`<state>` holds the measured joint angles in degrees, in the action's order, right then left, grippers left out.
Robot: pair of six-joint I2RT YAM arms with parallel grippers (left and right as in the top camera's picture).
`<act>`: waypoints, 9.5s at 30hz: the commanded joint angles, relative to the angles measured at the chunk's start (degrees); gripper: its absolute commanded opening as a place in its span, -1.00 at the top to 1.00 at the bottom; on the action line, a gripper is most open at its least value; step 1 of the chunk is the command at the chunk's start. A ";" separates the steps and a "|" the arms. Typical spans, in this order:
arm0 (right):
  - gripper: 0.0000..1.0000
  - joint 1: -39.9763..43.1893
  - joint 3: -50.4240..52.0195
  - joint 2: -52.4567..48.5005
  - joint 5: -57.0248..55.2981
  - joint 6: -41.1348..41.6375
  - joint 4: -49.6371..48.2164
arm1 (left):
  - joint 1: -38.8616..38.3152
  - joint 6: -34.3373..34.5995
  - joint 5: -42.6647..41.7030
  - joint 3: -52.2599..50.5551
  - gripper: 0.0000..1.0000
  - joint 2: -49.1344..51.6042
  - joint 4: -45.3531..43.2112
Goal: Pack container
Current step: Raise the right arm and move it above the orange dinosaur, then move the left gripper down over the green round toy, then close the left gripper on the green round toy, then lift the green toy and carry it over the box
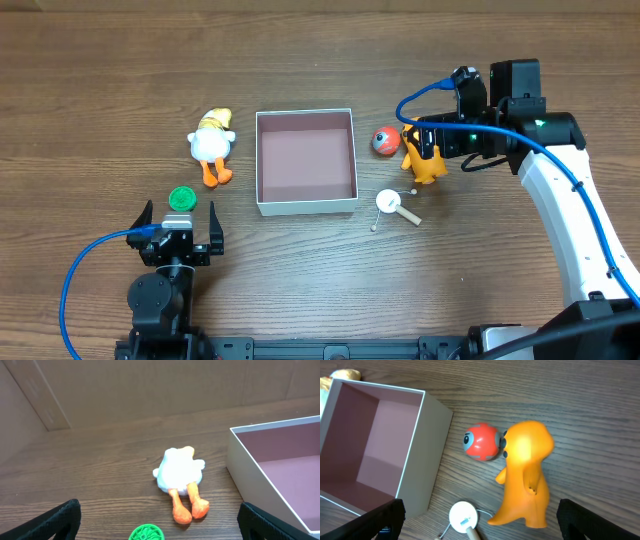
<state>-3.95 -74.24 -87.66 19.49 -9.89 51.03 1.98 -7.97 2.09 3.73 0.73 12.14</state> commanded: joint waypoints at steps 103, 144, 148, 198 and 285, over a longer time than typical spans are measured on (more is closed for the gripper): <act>-1.00 -0.07 -0.76 -1.05 -5.49 -2.14 -2.32 | 3.32 -3.63 -0.59 66.71 -1.00 95.21 45.90; -1.00 -0.07 -0.76 -1.05 -5.49 -2.14 -2.32 | 4.44 -2.05 1.49 47.60 -1.00 96.39 21.64; -1.00 -0.07 -0.76 -1.05 -5.49 -2.14 -2.32 | 4.44 -2.03 1.55 47.32 -0.99 96.39 21.44; -1.00 -0.07 -0.76 -1.05 -5.49 -2.14 -2.32 | 4.37 -2.27 2.29 59.23 0.13 96.21 33.22; -1.00 -0.07 -0.76 -1.05 -5.49 -2.14 -2.32 | -28.89 2.21 1.09 61.51 -0.25 96.50 29.16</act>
<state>-3.95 -74.24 -88.42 14.15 -11.88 49.06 -26.98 -6.11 2.44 65.82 96.84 41.10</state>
